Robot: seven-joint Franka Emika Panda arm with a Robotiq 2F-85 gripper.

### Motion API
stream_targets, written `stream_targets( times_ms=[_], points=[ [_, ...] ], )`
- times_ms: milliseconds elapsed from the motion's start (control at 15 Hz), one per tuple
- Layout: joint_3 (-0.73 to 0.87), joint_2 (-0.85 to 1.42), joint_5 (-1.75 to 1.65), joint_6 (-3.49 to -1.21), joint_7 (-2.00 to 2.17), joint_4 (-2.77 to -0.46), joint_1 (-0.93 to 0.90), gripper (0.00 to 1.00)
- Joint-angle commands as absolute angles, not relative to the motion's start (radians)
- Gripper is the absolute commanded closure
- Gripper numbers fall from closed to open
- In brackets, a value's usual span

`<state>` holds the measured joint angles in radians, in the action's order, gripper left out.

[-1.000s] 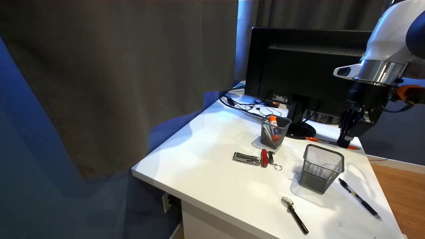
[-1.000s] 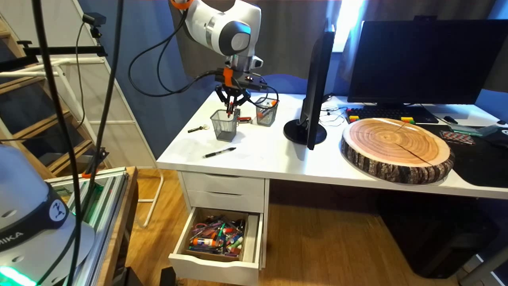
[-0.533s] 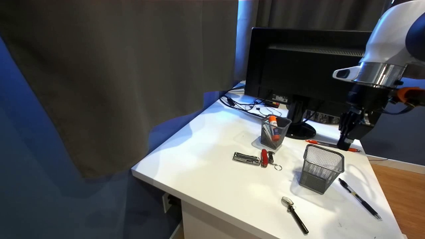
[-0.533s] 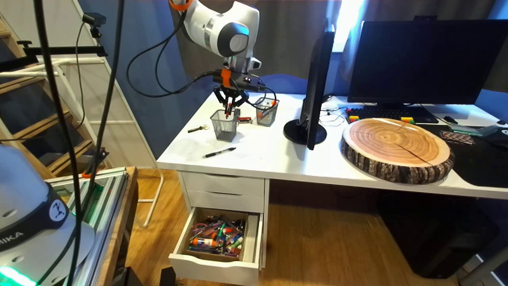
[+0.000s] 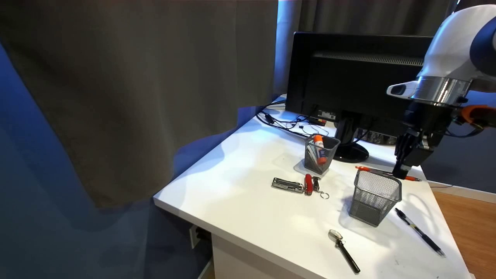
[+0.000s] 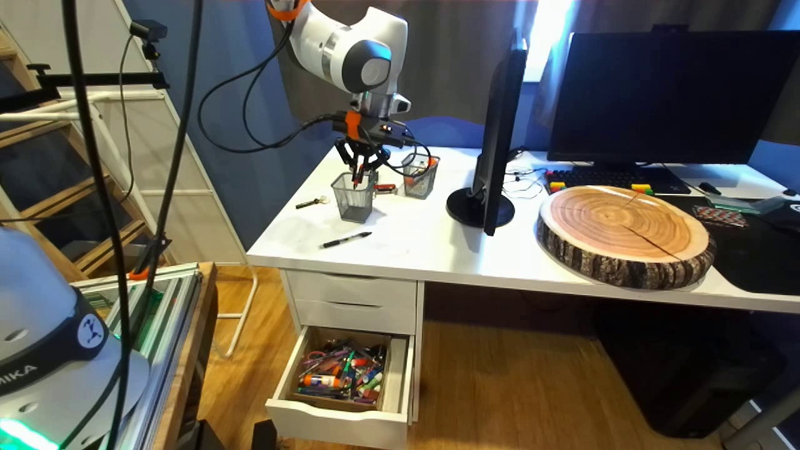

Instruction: Lift the orange and black pens, put them on the stationary holder, put the orange pen to the left and black pen to the right

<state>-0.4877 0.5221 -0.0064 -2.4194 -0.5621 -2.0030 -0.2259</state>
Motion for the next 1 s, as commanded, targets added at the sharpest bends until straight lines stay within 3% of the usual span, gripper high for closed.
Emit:
stream_targets(
  times_ms=[0,867,933],
  points=[
    [-0.476,0.541,0.016,-2.416,-0.55,-1.974,-0.246,0.94],
    [-0.468,0.598,0.003,-2.4,-0.54,-1.917,-0.259,0.94],
    [-0.464,0.601,-0.001,-2.398,-0.538,-1.914,-0.262,0.62]
  ],
)
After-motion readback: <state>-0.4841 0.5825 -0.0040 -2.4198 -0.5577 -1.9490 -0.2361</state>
